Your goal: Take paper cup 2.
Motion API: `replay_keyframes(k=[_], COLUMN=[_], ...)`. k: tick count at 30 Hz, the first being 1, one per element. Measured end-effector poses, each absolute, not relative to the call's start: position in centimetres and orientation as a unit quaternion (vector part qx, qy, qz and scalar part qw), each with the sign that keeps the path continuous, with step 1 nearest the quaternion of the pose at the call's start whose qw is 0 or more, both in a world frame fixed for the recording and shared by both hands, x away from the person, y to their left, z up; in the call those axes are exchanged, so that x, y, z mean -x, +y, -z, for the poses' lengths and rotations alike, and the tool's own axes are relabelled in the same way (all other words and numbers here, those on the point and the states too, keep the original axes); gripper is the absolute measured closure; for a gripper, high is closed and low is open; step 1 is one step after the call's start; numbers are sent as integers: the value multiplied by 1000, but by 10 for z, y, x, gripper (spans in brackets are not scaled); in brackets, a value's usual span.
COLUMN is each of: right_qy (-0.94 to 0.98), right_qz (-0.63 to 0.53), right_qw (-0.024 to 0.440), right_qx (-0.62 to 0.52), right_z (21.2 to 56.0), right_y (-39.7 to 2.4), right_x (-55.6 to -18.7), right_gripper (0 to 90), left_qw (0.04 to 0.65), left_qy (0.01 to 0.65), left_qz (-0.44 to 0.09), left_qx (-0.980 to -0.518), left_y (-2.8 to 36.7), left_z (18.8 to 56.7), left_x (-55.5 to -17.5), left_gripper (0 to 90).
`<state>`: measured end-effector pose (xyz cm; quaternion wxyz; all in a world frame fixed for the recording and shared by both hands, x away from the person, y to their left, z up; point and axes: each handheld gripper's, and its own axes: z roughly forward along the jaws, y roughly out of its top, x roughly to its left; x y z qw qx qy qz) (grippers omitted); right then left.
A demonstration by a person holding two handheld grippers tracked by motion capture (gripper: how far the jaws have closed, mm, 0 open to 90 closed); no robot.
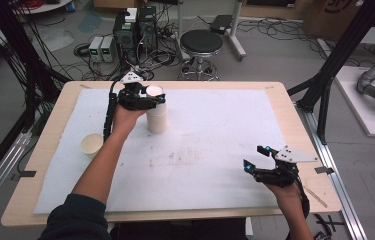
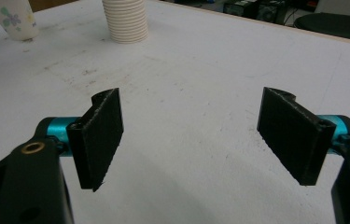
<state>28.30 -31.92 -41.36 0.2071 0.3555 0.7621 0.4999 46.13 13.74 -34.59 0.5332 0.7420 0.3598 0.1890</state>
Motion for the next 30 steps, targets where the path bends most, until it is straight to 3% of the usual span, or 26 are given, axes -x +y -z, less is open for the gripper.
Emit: replay_keyframes(k=[13, 30], right_qy=[763, 764], right_qz=[-499, -501], right_qw=[206, 203], right_qx=[-355, -352], right_z=[414, 413], right_y=[-317, -315], right_x=[-283, -282], right_gripper=[231, 231], left_qw=[561, 612], left_qy=[354, 322], left_qz=[-200, -245], left_qx=[-721, -680], left_y=[143, 160], left_z=[333, 270], left_x=[-454, -424], left_gripper=[333, 346])
